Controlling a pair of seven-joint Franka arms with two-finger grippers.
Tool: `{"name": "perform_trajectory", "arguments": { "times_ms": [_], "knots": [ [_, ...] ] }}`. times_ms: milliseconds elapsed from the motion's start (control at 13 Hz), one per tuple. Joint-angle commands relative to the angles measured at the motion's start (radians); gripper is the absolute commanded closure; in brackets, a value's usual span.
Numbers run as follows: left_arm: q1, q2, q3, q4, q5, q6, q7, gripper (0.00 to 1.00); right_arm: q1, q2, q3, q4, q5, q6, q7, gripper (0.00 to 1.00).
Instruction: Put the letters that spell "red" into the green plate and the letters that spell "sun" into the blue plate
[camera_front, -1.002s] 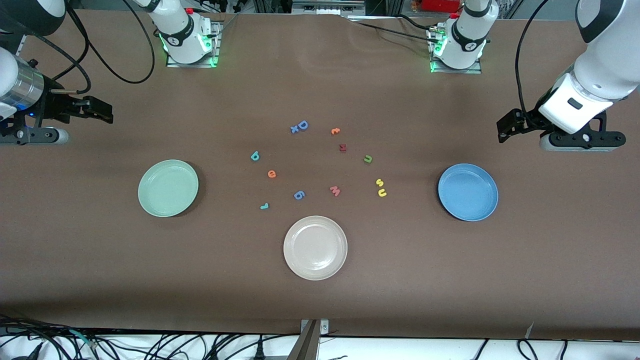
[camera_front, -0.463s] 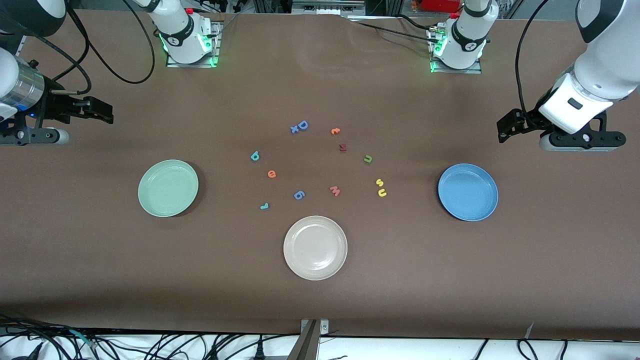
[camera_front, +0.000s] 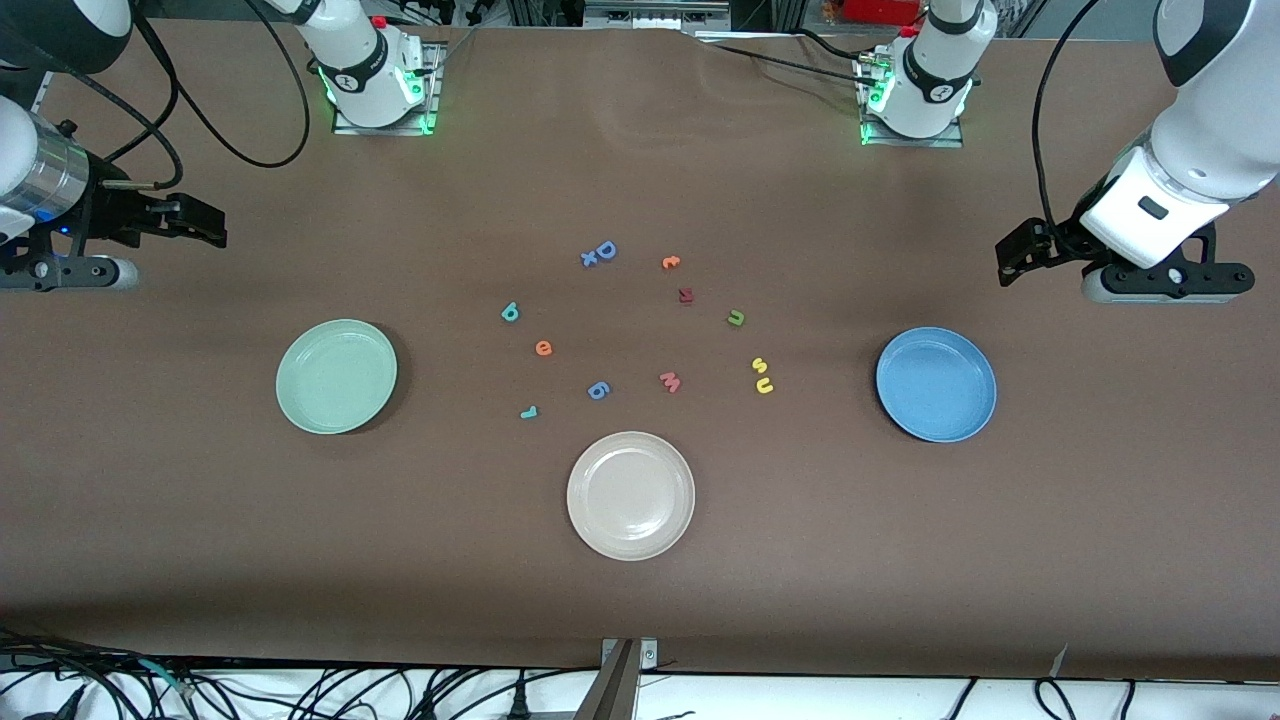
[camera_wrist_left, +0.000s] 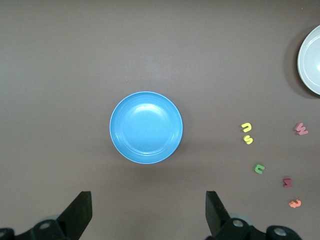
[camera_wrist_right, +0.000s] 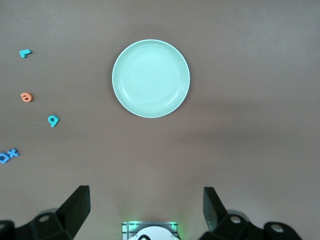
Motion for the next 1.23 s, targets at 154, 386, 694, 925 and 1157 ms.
{"name": "perform_trajectory", "arguments": {
  "times_ms": [154, 386, 694, 925, 1157],
  "knots": [
    [0.001, -0.001, 0.000, 0.004, 0.034, -0.004, 0.003, 0.00, -0.005, -0.004, -0.001, 0.005, 0.003, -0.014, -0.016, 0.00],
    [0.001, -0.001, 0.000, 0.004, 0.034, -0.004, 0.003, 0.00, -0.005, -0.004, -0.001, 0.005, 0.003, -0.016, -0.016, 0.00],
    [0.001, -0.001, 0.000, 0.004, 0.034, -0.004, 0.003, 0.00, -0.005, -0.004, -0.001, 0.003, 0.005, -0.016, -0.014, 0.00],
    [0.001, -0.001, 0.000, 0.004, 0.034, -0.004, 0.003, 0.00, -0.005, -0.004, -0.001, 0.002, 0.006, -0.016, -0.013, 0.00],
    [0.001, -0.001, 0.000, 0.004, 0.034, -0.004, 0.003, 0.00, -0.005, -0.005, -0.001, -0.002, 0.020, -0.020, -0.008, 0.00]
  ]
}}
